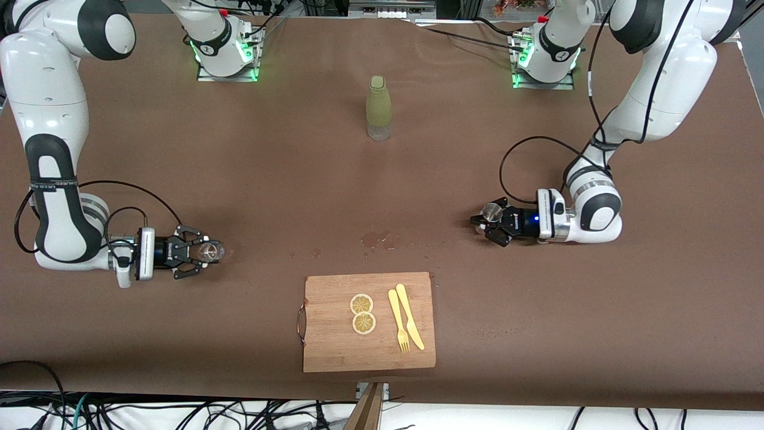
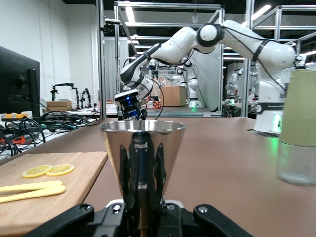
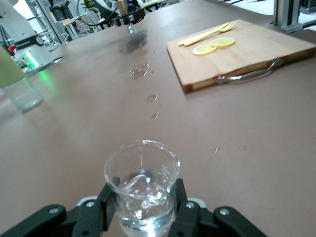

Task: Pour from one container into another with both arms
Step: 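Lift the glass with the right gripper and carry it toward the jigger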

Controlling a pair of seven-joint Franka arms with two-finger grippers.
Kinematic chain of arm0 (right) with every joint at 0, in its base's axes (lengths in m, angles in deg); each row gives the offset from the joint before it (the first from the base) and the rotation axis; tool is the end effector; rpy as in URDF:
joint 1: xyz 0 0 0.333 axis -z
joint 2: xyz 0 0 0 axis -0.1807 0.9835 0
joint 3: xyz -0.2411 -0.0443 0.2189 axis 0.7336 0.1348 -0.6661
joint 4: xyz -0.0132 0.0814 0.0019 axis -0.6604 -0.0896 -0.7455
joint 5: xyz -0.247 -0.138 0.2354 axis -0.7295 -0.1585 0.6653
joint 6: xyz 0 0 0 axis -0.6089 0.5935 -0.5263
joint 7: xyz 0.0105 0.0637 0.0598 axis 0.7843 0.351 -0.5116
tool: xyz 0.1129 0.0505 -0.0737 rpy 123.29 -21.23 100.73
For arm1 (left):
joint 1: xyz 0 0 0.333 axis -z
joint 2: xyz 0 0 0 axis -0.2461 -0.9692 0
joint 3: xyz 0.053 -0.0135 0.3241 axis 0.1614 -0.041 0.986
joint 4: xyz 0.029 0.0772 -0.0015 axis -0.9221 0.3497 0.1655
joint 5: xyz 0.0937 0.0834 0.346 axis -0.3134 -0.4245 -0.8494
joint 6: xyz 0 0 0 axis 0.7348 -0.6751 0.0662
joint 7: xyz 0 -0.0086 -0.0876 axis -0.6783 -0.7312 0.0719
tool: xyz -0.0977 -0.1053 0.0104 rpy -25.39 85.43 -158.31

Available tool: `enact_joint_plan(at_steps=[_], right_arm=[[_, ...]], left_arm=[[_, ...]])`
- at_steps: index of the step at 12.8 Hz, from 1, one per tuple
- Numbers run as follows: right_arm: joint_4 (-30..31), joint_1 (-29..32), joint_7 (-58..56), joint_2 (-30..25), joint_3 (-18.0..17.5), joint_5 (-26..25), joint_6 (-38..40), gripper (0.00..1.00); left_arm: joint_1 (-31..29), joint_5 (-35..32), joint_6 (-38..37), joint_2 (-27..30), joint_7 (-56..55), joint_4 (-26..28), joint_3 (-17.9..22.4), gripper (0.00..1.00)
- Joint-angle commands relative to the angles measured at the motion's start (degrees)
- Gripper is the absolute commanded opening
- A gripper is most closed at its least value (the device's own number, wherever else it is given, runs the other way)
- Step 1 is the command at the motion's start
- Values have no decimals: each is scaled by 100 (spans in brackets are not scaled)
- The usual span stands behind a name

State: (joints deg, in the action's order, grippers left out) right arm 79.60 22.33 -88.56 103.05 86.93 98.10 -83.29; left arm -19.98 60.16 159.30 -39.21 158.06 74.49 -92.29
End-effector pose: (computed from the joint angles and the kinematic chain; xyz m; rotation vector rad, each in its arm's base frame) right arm 0.6716 -0.0189 0.1462 -1.6674 -1.3499 -0.6628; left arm 0.5793 -0.1569 0.1288 1.2177 -1.2368 1.1897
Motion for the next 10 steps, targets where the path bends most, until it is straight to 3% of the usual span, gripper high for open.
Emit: enact_joint_plan(at_steps=[1,6,10], right_arm=[[-299,-311,756,-163,14,-144,6,25],[-668,-1067,1890,-400,58,-434,-300,25],[-624,-1928,3479,-945,49,-1233,-925,25]], left_arm=[[107,398,224,-86,-68,-93,-226,0],[229,593,628,-95,-68,-146,-411,0],[274,602,813,-104,-68,-146,-526,0]])
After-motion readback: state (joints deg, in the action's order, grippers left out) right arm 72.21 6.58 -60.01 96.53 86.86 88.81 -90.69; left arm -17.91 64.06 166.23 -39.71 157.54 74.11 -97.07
